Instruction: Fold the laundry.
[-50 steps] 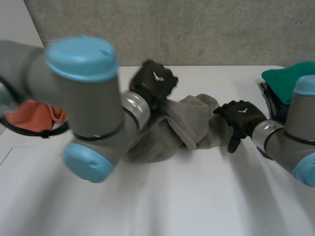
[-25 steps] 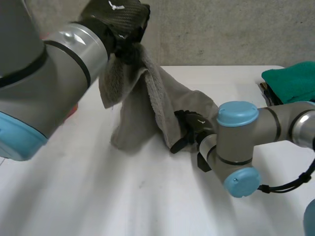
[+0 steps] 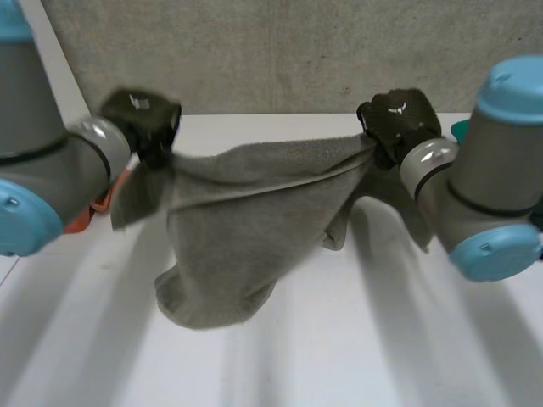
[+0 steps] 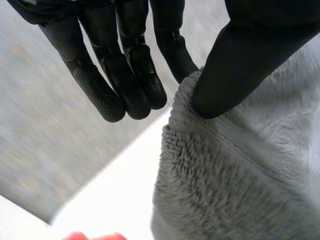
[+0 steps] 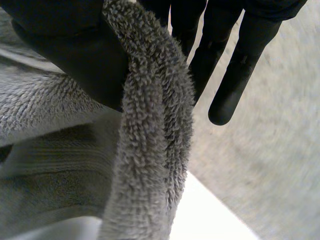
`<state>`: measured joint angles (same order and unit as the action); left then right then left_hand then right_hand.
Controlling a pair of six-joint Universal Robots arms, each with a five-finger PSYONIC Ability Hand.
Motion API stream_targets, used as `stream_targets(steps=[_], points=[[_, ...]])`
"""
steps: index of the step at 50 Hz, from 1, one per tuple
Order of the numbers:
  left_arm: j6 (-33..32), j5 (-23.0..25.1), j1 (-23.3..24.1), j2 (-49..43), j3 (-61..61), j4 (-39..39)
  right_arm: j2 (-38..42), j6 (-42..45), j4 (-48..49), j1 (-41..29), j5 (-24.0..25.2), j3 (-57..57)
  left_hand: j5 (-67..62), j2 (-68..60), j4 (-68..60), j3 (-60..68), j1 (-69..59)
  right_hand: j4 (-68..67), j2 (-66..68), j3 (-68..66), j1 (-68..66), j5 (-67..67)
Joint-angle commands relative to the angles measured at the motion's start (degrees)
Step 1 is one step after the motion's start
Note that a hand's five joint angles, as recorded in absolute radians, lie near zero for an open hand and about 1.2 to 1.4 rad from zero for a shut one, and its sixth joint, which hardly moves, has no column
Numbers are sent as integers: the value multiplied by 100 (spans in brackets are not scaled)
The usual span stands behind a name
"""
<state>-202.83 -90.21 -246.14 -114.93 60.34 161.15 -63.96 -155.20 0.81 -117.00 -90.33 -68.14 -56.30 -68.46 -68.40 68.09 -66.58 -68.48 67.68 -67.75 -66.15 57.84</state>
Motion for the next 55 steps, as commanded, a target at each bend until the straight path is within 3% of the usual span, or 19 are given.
stream_targets(steps=[1,9,12,18,23,27,34,41,50,54,55], points=[[59,434,-92,-968,233,4,349,1500,-793,-6,288,432,-1370,-1154,-1160,1191,-1342,-1152,1232,-1225,-1385,1216],[95,241,-57,-1804,-311,293,1412,2045,-811,-165,262,775,-1370,-1154,-1160,1191,-1342,-1152,1232,-1225,-1385,1216],[103,328,-92,-1953,-846,749,1807,2169,-452,-147,201,1319,-1370,-1154,-1160,1191,-1342,-1152,1232,-1225,-1385,1216],[252,637,-180,-2033,-2156,2217,2125,1731,1191,-77,-326,2515,-1370,-1154,-1160,1191,-1342,-1152,1232,-1225,-1385,1216],[1015,208,-259,-1692,-2711,3578,1643,1098,2947,-24,-871,2605,-1370,-1154,-1160,1191,-1342,-1152,1232,-1225,-1385,1216],[1360,-5,-250,-1454,-2677,3845,1247,904,3600,-51,-732,2201,-1370,-1154,-1160,1191,-1342,-1152,1232,-1225,-1385,1216],[1369,118,-320,-1067,-1878,3169,956,965,2908,-77,-178,1620,-1370,-1154,-1160,1191,-1342,-1152,1232,-1225,-1385,1216],[1281,407,-575,-680,-252,2580,1035,983,1467,28,86,926,-1370,-1154,-1160,1191,-1342,-1152,1232,-1225,-1385,1216],[588,865,-654,-960,944,2281,1658,1000,789,-33,350,222,-1370,-1154,-1160,1191,-1342,-1150,1230,-1223,-1383,1214],[114,786,-619,-1311,1024,2175,1975,974,780,-33,209,195,-1370,-1154,-1160,1191,-1342,40,41,-34,-193,25],[69,760,-619,-1347,1024,2158,2036,965,763,-16,79,187,-1370,-1154,-1160,1191,-1342,1593,-1513,1520,1360,-1529]])
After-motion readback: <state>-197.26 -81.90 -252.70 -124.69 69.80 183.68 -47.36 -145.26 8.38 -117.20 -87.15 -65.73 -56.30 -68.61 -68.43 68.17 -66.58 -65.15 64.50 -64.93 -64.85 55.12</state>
